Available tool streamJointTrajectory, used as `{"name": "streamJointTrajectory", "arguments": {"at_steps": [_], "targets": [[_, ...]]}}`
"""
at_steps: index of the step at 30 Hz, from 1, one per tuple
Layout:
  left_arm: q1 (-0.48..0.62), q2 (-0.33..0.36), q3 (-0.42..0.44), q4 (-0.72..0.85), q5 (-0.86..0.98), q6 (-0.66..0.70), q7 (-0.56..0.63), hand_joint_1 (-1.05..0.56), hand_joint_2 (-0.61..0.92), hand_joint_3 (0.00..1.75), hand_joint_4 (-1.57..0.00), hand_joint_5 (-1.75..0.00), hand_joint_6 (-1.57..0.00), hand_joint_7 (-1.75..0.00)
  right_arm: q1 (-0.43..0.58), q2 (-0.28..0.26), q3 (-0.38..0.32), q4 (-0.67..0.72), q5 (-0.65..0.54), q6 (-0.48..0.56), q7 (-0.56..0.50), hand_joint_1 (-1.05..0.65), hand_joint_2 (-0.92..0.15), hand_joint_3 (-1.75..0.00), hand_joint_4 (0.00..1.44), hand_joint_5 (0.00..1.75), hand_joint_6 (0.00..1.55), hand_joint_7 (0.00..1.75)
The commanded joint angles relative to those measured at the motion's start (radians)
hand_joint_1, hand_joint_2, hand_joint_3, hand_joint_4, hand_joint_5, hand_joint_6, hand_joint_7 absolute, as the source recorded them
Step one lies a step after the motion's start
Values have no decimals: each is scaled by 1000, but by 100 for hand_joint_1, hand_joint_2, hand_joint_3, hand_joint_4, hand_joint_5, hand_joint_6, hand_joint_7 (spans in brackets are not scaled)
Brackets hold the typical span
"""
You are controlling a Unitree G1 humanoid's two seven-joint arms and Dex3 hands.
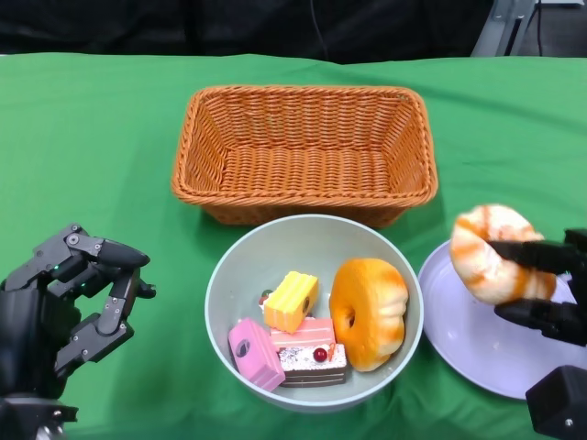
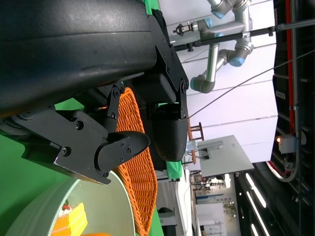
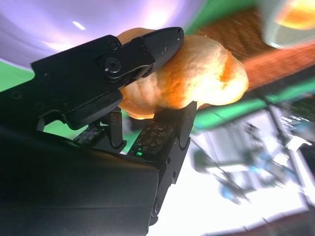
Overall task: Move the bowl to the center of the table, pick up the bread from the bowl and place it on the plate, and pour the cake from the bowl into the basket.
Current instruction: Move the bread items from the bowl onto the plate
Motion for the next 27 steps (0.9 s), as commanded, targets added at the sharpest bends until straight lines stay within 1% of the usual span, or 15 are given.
{"name": "streamJointTrajectory", "arguments": {"at_steps": [1, 7, 11, 14, 15, 17, 19, 26, 27], "targets": [[3, 12, 8, -6, 0, 13, 13, -6, 75, 72, -72, -151, -82, -107, -8, 7, -24, 8, 35, 13, 15, -6, -82, 0, 83, 137, 125, 8], [4, 11, 8, -8, 0, 16, 13, -6, 76, 70, -72, -151, -82, -107, -7, 8, -27, 4, 38, 15, 23, -6, -82, 0, 84, 136, 126, 7], [2, 11, 8, -4, -5, 14, 10, -5, 77, 70, -72, -151, -82, -106, -30, 25, -16, 50, 69, 78, 143, -7, -84, -1, 82, 133, 122, 4], [2, 12, 7, -2, -1, 13, 10, -6, 77, 70, -72, -151, -83, -107, -43, 34, -7, 69, 66, 107, 185, -9, -86, -1, 81, 129, 121, 2], [2, 12, 7, -3, -2, 14, 10, -6, 77, 70, -72, -151, -83, -107, -46, 38, -5, 72, 64, 108, 186, -9, -86, -1, 80, 129, 120, 2], [2, 12, 8, -3, -3, 14, 9, -6, 77, 70, -72, -151, -82, -107, -55, 47, -2, 85, 61, 109, 181, -8, -86, 0, 83, 123, 122, 2], [1, 14, 8, 2, -5, 11, 6, -6, 77, 70, -71, -151, -82, -107, -64, 53, 3, 99, 58, 112, 176, -9, -86, 0, 85, 120, 122, 2], [-1, 14, 8, 9, 0, 4, 8, -5, 77, 70, -71, -150, -83, -106, -103, 63, 30, 157, 37, 125, 170, -11, -87, 0, 84, 116, 121, 1], [-1, 14, 8, 8, 1, 5, 9, -5, 77, 70, -71, -150, -83, -106, -106, 64, 32, 160, 35, 128, 168, -12, -86, 0, 83, 120, 121, 1]]}}
